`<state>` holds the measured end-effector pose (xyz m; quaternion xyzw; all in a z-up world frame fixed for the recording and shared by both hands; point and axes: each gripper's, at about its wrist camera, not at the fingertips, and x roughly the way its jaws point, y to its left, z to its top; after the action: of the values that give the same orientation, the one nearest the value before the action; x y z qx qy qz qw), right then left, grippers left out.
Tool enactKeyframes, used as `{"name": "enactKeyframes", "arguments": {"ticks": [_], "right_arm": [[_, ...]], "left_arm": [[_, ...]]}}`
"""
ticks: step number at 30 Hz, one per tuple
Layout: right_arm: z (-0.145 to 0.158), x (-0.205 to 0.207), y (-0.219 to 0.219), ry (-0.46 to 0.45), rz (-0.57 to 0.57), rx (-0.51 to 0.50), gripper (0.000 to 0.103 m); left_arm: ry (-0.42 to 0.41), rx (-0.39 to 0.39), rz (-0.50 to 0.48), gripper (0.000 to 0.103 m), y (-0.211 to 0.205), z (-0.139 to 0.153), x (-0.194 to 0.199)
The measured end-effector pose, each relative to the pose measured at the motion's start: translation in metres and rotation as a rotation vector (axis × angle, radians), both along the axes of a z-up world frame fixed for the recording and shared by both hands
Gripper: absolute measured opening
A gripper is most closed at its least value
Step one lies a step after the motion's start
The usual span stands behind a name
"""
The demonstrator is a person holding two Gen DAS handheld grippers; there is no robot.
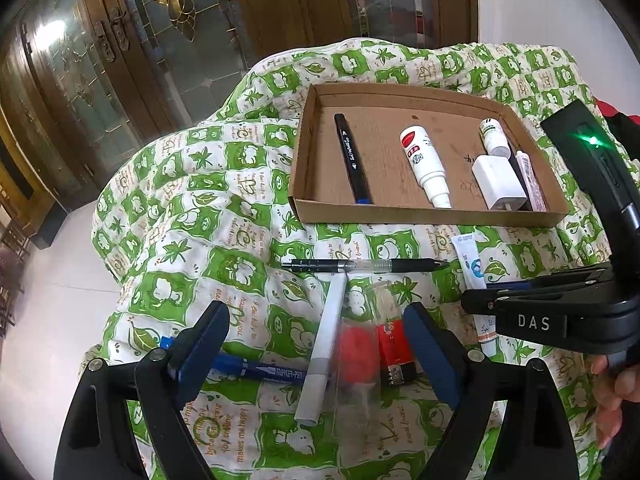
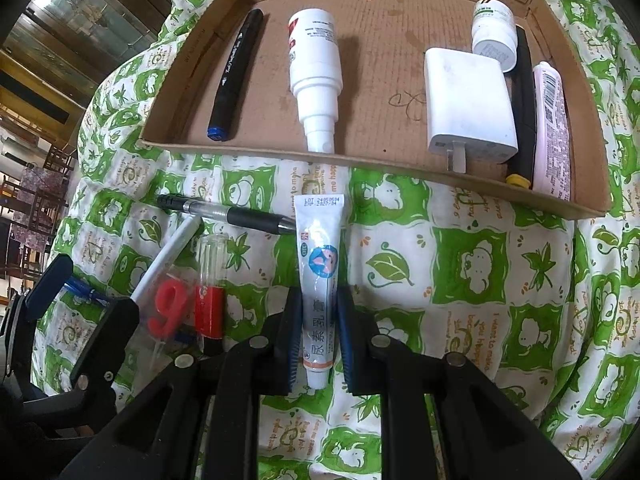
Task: Organize rigid objects
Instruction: 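Move the left tool down over the white marker beside the red items, then close the left tool on the white marker and lift it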
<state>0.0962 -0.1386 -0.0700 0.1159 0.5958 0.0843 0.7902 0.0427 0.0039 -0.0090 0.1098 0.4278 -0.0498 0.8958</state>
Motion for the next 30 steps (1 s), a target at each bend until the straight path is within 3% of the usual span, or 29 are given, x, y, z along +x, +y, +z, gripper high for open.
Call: {"name": "enactKeyframes", "arguments": {"ticks": [18,30], "right_arm": [[0.017,-0.011,0.002,-0.028,0.028,0.022,0.016],[0.056,-0.037,-0.006,-0.083,0.057,0.106,0.016]], "left_arm": [[0.000,0.007,-0.001,0.091,-0.002,-0.001,-0.001],[0.000,0.024,-0.011,0.091,-0.005,-0.003,-0.002]]}}
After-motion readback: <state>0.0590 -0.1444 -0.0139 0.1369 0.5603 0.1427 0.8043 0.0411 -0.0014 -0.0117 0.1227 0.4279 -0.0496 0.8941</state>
